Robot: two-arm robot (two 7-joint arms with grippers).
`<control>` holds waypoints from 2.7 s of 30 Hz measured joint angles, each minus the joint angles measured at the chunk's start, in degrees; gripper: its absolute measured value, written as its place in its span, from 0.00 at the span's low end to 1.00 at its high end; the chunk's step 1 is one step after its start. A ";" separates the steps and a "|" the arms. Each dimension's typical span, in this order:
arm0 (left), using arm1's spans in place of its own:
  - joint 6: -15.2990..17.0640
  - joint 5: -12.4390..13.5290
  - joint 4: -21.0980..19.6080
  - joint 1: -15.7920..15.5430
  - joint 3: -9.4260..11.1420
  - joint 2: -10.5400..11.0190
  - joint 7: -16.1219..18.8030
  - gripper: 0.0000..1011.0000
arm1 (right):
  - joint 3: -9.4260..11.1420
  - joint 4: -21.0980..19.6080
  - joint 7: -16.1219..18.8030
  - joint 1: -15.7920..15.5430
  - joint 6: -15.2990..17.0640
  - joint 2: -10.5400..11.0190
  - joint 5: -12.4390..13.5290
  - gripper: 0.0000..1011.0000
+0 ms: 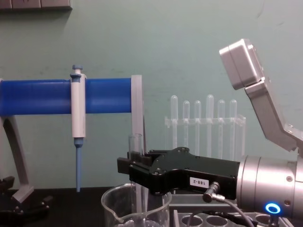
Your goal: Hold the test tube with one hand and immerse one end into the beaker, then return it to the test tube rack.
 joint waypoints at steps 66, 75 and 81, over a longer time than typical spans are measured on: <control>0.00 0.00 0.00 0.00 0.00 0.00 0.00 0.99 | 0.00 0.00 0.00 0.00 0.00 0.00 0.00 0.22; 0.00 0.00 0.00 0.00 0.00 0.00 0.00 0.99 | 0.00 0.00 0.00 0.00 0.00 0.00 0.00 0.22; 0.00 0.00 0.00 0.00 0.00 0.00 0.00 0.99 | 0.00 0.00 0.00 0.00 0.00 0.00 0.00 0.22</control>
